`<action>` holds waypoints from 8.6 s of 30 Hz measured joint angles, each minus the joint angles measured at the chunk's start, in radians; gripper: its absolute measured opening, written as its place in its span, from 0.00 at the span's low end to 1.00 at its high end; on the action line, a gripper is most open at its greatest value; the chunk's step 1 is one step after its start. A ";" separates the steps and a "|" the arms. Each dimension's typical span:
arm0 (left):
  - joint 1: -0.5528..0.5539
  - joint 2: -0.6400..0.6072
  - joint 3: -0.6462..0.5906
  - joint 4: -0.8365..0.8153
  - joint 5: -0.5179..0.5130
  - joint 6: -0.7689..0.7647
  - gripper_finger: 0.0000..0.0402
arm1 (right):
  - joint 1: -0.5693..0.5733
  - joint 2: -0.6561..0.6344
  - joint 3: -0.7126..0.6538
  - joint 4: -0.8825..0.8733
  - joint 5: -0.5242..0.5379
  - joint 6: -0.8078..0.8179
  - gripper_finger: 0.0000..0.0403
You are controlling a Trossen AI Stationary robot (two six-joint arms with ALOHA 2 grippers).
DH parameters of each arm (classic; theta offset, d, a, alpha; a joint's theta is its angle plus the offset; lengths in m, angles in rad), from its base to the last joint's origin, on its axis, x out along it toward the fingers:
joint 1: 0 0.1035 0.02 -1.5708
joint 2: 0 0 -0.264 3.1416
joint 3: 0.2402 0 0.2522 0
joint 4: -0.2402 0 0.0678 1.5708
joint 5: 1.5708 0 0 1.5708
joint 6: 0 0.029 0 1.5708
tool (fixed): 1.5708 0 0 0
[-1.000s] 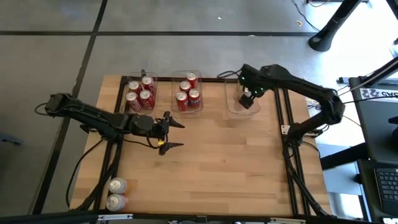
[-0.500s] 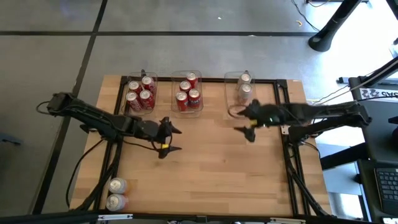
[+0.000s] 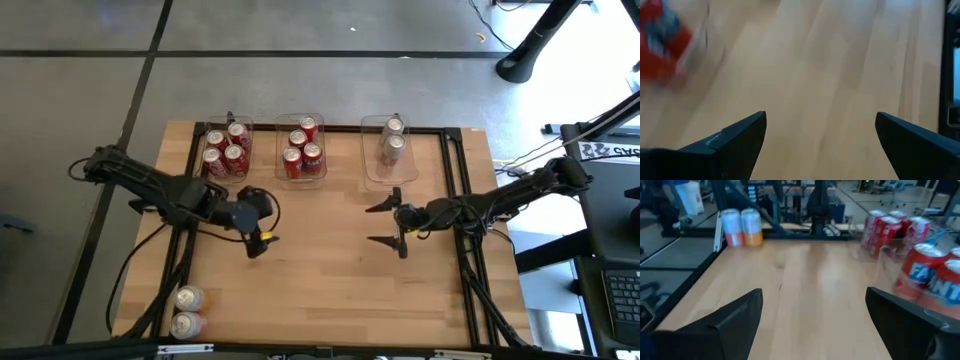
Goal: Sort soda cans
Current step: Put the white soda can into the right transparent bin
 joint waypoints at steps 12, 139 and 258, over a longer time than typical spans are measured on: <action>-0.247 0.006 0.019 -0.309 0.017 -0.583 0.90 | 0.008 0.082 -0.025 0.092 -0.022 -0.001 0.87; 0.415 0.830 0.735 -0.538 0.379 0.348 0.76 | 0.372 0.216 -0.024 -0.061 0.405 0.323 0.87; 0.212 0.790 0.581 -0.156 0.147 0.448 0.79 | -0.101 0.685 0.123 0.135 0.180 0.133 0.87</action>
